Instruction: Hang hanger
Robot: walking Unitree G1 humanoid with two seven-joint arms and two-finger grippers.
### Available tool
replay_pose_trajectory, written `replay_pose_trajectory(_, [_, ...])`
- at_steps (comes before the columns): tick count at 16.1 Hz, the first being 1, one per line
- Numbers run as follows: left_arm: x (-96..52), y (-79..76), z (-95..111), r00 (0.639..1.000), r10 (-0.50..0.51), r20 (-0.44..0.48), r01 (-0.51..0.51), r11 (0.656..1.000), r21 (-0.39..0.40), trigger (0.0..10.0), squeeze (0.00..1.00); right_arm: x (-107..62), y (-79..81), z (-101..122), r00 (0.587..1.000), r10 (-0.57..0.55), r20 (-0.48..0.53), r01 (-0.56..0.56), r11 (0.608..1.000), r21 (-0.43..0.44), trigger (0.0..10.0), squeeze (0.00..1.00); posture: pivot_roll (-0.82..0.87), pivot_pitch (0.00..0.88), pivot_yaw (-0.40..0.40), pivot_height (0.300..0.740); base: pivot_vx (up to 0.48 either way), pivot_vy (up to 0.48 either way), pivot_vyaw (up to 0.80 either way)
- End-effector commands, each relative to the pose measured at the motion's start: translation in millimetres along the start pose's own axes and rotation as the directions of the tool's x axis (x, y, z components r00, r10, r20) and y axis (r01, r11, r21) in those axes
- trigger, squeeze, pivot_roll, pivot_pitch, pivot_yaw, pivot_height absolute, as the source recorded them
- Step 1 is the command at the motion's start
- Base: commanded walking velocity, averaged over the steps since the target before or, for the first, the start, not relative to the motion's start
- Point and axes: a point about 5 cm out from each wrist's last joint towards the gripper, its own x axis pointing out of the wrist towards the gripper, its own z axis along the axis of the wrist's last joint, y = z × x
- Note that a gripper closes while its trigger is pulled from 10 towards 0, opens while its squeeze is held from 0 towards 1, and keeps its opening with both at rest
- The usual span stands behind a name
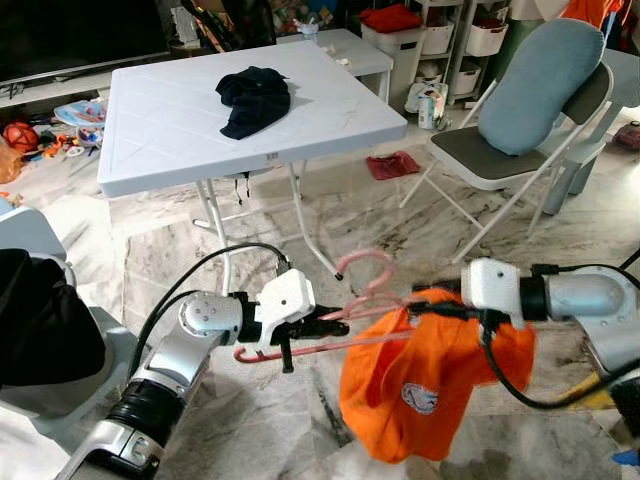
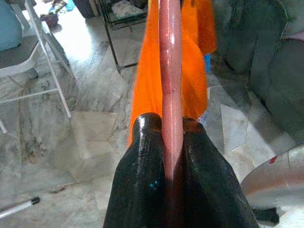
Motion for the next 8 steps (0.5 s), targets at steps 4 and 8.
replay_pose_trajectory(4, [1.2,-0.8,-9.6,0.998,0.067,-0.010,-0.067,0.997,-0.048,0.0,0.00,-4.6,-27.7,11.8,0.986,-0.161,0.043,0.162,0.986,-0.027,10.0,1.00,-0.13,0.000,0.027,0.740,0.000,0.000,0.00])
replay_pose_trajectory(8, [-5.0,5.5,-23.5,0.971,0.239,-0.016,-0.238,0.960,-0.149,0.0,0.00,-10.3,-32.4,9.9,0.990,-0.139,0.012,0.139,0.990,-0.036,10.0,1.00,-0.13,0.000,0.023,0.740,0.000,0.000,0.00])
